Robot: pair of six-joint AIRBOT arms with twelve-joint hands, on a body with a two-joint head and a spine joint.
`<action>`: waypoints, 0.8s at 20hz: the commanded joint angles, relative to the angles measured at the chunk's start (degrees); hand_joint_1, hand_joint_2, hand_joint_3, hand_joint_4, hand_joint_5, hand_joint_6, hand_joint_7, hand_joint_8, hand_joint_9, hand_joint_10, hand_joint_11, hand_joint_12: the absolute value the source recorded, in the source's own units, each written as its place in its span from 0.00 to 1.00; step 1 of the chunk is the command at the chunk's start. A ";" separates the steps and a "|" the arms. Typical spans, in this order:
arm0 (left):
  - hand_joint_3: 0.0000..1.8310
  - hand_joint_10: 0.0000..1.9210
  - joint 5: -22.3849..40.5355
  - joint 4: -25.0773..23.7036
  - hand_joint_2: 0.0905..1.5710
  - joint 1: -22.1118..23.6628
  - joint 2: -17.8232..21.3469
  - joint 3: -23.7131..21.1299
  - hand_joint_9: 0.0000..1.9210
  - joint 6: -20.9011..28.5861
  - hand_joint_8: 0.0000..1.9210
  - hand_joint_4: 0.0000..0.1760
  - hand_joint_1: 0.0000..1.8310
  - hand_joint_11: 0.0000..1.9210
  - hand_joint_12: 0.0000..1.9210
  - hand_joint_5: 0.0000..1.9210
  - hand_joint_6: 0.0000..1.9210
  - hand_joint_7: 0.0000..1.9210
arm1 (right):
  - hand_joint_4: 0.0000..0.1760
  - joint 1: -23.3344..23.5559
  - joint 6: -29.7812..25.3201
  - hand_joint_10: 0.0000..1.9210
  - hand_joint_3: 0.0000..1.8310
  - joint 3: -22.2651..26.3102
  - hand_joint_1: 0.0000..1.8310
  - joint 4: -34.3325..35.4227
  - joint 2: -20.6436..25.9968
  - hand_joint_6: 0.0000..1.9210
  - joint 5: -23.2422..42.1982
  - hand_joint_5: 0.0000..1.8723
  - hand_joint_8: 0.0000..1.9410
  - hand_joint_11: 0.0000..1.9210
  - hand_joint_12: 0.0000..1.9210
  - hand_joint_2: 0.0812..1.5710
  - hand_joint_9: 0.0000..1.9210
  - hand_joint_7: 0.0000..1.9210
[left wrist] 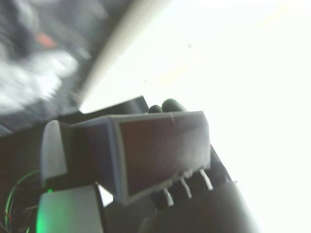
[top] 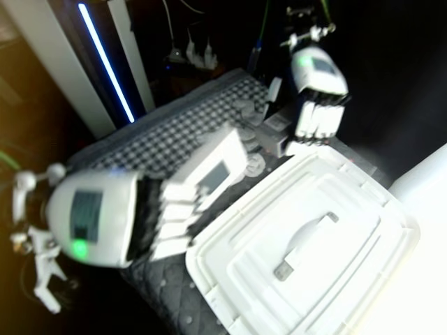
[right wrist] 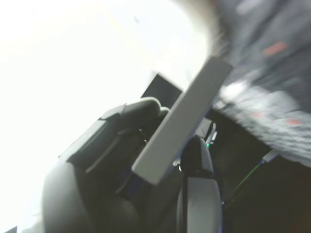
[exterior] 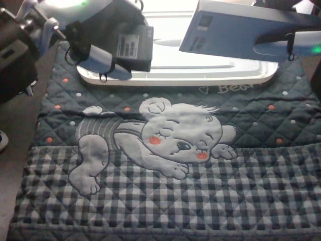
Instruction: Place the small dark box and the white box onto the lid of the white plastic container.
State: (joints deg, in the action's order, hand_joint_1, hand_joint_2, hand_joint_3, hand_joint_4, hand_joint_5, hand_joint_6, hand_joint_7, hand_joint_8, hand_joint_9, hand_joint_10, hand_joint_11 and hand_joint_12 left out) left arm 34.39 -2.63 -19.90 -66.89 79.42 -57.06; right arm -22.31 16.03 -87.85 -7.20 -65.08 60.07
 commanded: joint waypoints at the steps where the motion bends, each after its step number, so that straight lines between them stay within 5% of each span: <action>1: 0.00 0.44 5.09 0.38 0.64 1.60 -0.57 0.70 0.61 -0.36 0.26 0.00 0.77 0.52 0.53 0.50 0.48 0.62 | 0.00 1.01 0.04 0.41 0.00 -0.44 0.76 2.35 0.88 0.29 5.51 0.60 0.18 0.57 0.59 0.62 0.67 0.69; 2: 0.00 0.47 4.15 0.10 0.65 2.71 -1.15 1.51 0.59 -0.36 0.30 0.00 0.76 0.51 0.53 0.50 0.48 0.60 | 0.00 1.66 0.04 0.30 0.00 -0.75 0.72 2.29 1.02 0.30 5.48 0.62 0.19 0.58 0.60 0.62 0.70 0.72; 3: 0.00 0.51 2.88 -0.18 0.65 4.32 -1.71 2.37 0.57 -0.71 0.34 0.00 0.76 0.49 0.56 0.51 0.46 0.59 | 0.00 3.09 0.05 0.37 0.00 -1.22 0.76 1.62 0.98 0.31 5.05 0.59 0.08 0.59 0.56 0.61 0.69 0.74; 7: 0.00 0.54 -0.08 0.54 0.66 9.03 -5.21 6.68 0.56 -0.74 0.42 0.00 0.76 0.46 0.61 0.50 0.46 0.55 | 0.00 7.94 0.19 0.34 0.00 -2.51 0.77 -0.66 0.00 0.23 1.02 0.62 0.05 0.60 0.52 0.61 0.71 0.74; 8: 0.00 0.52 -2.21 1.59 0.66 10.73 -6.78 8.48 0.58 -0.73 0.39 0.00 0.76 0.45 0.62 0.50 0.46 0.56 | 0.00 9.38 0.19 0.35 0.00 -3.69 0.77 -1.00 -0.64 0.24 -2.45 0.60 0.18 0.60 0.53 0.61 0.71 0.68; 10: 0.00 0.54 -4.45 2.43 0.66 11.67 -8.11 10.18 0.58 -0.72 0.41 0.00 0.76 0.47 0.67 0.49 0.43 0.56 | 0.00 9.93 0.17 0.38 0.00 -5.57 0.77 -1.00 -2.57 0.26 -5.98 0.59 0.26 0.59 0.56 0.62 0.69 0.65; 11: 0.00 0.57 -5.96 2.54 0.67 12.02 -8.89 11.26 0.56 -0.40 0.45 0.00 0.76 0.44 0.67 0.47 0.47 0.54 | 0.00 10.02 0.17 0.43 0.00 -6.69 0.77 -1.00 -3.61 0.28 -7.85 0.58 0.31 0.57 0.58 0.63 0.67 0.62; 12: 0.00 0.59 -7.82 3.12 0.70 12.20 -10.00 12.69 0.52 -0.36 0.53 0.00 0.74 0.37 0.60 0.43 0.59 0.47 | 0.00 10.03 0.14 0.56 0.00 -8.15 0.76 -0.98 -4.75 0.40 -9.71 0.50 0.43 0.51 0.59 0.67 0.57 0.54; 13: 0.00 0.22 -8.73 3.12 0.63 12.26 -10.83 13.76 0.23 0.23 0.18 0.00 0.69 0.09 0.50 0.26 0.23 0.24 | 0.00 10.03 0.13 0.28 0.00 -9.24 0.69 -0.99 -5.55 0.16 -11.56 0.41 0.17 0.28 0.55 0.64 0.40 0.43; 14: 0.00 0.06 -9.31 3.32 0.60 12.40 -11.36 14.38 0.14 0.39 0.05 0.26 0.65 0.02 0.39 0.19 0.07 0.15 | 0.00 10.03 0.13 0.11 0.00 -9.86 0.63 -0.99 -5.81 0.04 -12.68 0.32 0.05 0.15 0.52 0.62 0.30 0.33; 15: 0.00 0.02 -9.61 3.36 0.56 12.67 -11.42 14.36 0.05 0.39 0.02 0.63 0.57 0.00 0.20 0.09 0.02 0.04 | 0.63 10.03 0.13 0.02 0.00 -9.93 0.57 -0.99 -5.82 0.01 -12.90 0.15 0.01 0.03 0.43 0.57 0.14 0.15; 16: 0.00 0.00 -9.63 3.30 0.54 12.77 -11.32 14.18 0.01 0.38 0.00 0.80 0.54 0.00 0.13 0.04 0.00 0.01 | 0.93 10.03 -0.06 0.00 0.00 -9.87 0.51 -0.99 -5.82 0.00 -12.90 0.03 0.00 0.01 0.20 0.54 0.03 0.03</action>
State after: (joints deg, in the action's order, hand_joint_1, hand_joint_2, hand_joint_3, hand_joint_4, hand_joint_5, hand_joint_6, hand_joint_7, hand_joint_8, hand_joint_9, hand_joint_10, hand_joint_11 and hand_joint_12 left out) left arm 17.58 0.27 -8.21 -78.76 93.56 -56.99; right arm -13.04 16.36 -97.17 -9.87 -72.07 40.05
